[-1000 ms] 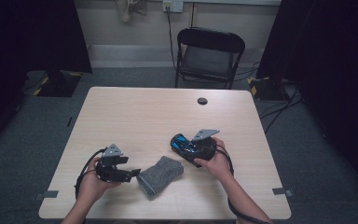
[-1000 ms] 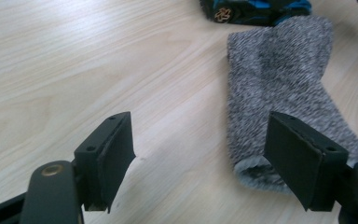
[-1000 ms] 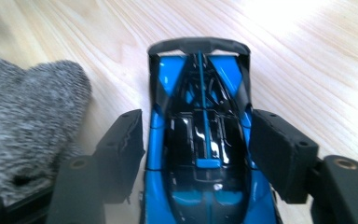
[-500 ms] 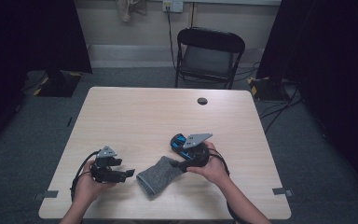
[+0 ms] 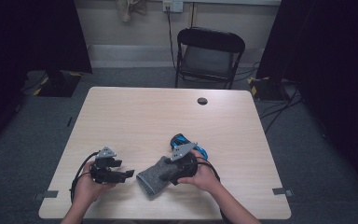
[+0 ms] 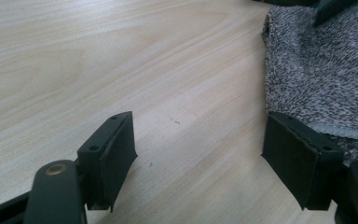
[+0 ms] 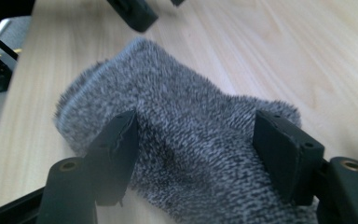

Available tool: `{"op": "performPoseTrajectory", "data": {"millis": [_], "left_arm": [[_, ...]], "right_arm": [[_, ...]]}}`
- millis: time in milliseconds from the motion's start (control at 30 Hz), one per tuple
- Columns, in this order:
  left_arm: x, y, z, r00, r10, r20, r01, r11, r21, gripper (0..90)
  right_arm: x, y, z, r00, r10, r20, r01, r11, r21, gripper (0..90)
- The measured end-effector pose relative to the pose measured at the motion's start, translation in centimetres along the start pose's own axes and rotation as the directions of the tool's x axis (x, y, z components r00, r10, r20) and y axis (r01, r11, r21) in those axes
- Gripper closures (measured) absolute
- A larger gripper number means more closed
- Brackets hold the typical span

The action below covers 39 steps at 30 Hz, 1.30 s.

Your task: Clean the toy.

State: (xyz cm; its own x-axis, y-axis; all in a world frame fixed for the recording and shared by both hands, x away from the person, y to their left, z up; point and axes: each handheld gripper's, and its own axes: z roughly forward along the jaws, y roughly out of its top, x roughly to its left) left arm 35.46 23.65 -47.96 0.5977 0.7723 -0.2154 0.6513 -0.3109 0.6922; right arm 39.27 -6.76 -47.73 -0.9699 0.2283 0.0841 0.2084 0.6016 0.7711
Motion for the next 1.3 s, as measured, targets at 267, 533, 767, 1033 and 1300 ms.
{"op": "performPoseTrajectory", "data": {"millis": [267,533,767,1033,1300], "left_arm": [[0.0,0.1,0.0,1.0000,0.001,0.000,-0.001,1.0000,-0.004,26.1],[0.2,0.1,0.2,1.0000,-0.008,0.004,0.008,1.0000,0.006,26.6],[0.3,-0.1,-0.3,0.9999,-0.013,-0.003,0.013,0.9999,-0.012,26.9],[0.4,-0.1,-0.6,0.9998,-0.019,-0.007,0.019,0.9996,-0.020,26.9],[0.3,-0.1,-0.9,0.9999,-0.016,-0.007,0.016,0.9994,-0.030,27.0]], "right_arm": [[0.0,-0.5,0.8,0.9986,0.022,0.047,-0.023,0.9994,0.024,40.5],[-0.2,-0.6,1.2,0.9851,0.108,0.134,-0.107,0.9942,-0.014,53.5],[-0.1,0.1,1.1,0.9885,0.097,0.116,-0.092,0.9946,-0.049,34.2],[0.6,1.0,1.8,0.9969,0.045,0.064,-0.043,0.9985,-0.032,29.6],[0.0,0.2,3.3,0.9929,0.085,0.083,-0.088,0.9957,0.027,36.5]]}}
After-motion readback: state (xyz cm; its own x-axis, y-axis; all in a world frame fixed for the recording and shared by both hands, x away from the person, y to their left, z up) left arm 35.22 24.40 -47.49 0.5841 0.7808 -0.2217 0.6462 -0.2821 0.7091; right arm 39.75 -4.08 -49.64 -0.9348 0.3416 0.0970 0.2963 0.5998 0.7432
